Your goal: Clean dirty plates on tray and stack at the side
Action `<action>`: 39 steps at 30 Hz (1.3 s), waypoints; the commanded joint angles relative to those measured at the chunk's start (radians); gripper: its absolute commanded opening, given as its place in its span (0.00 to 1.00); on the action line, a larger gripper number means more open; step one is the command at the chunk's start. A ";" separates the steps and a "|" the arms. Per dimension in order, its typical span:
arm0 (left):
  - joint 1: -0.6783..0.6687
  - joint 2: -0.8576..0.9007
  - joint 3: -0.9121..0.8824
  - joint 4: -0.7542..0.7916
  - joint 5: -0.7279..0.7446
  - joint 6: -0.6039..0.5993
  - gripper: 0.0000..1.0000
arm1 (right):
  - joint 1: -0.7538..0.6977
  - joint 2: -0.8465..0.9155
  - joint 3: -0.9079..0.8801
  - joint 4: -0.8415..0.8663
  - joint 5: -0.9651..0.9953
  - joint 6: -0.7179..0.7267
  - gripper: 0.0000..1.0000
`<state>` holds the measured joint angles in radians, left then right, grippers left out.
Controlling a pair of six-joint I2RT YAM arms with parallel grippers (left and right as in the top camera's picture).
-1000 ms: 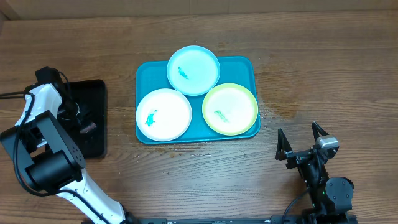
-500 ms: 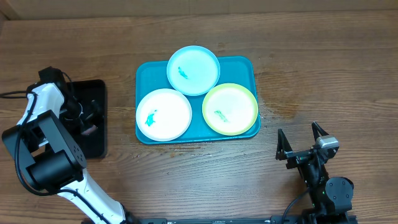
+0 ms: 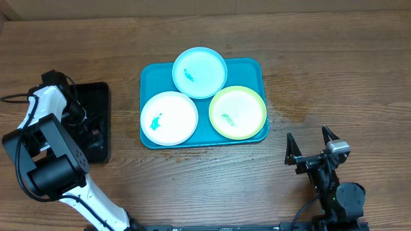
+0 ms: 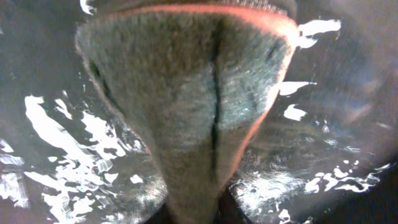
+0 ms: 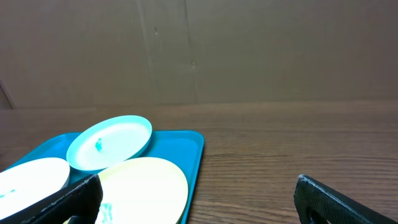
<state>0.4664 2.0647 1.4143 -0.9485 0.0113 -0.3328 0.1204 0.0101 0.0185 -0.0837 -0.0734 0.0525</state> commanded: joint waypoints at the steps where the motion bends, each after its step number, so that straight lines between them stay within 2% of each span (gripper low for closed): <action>1: 0.005 0.039 -0.026 0.050 -0.047 0.005 0.95 | 0.007 -0.007 -0.010 0.004 0.006 0.003 1.00; 2: 0.005 0.039 -0.026 0.071 -0.059 0.009 1.00 | 0.007 -0.007 -0.010 0.004 0.006 0.003 1.00; 8: 0.005 0.039 -0.026 0.150 -0.125 0.049 1.00 | 0.007 -0.007 -0.010 0.004 0.006 0.003 1.00; 9: 0.005 0.039 -0.026 0.152 -0.135 0.049 0.96 | 0.007 -0.007 -0.010 0.004 0.006 0.003 1.00; 12: 0.005 0.039 -0.026 0.152 -0.173 0.049 0.73 | 0.007 -0.007 -0.010 0.004 0.006 0.003 1.00; 19: 0.005 0.034 0.002 0.096 -0.201 0.049 0.04 | 0.007 -0.007 -0.010 0.004 0.006 0.003 1.00; 25: 0.005 0.027 0.186 -0.119 -0.171 0.044 0.04 | 0.007 -0.007 -0.010 0.004 0.006 0.003 1.00; 30: 0.005 0.026 0.481 -0.382 -0.034 0.041 0.04 | 0.007 -0.007 -0.010 0.004 0.006 0.003 1.00; 31: 0.005 0.026 0.596 -0.460 0.003 0.041 0.04 | 0.007 -0.007 -0.010 0.004 0.006 0.003 1.00; 35: 0.005 0.026 0.738 -0.523 0.014 0.042 0.04 | 0.007 -0.007 -0.010 0.004 0.006 0.003 1.00; 39: 0.004 0.030 0.702 -0.506 0.010 0.041 0.04 | 0.007 -0.007 -0.010 0.004 0.006 0.003 1.00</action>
<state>0.4656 2.0926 2.1429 -1.4597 -0.0055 -0.2855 0.1204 0.0101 0.0185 -0.0834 -0.0734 0.0525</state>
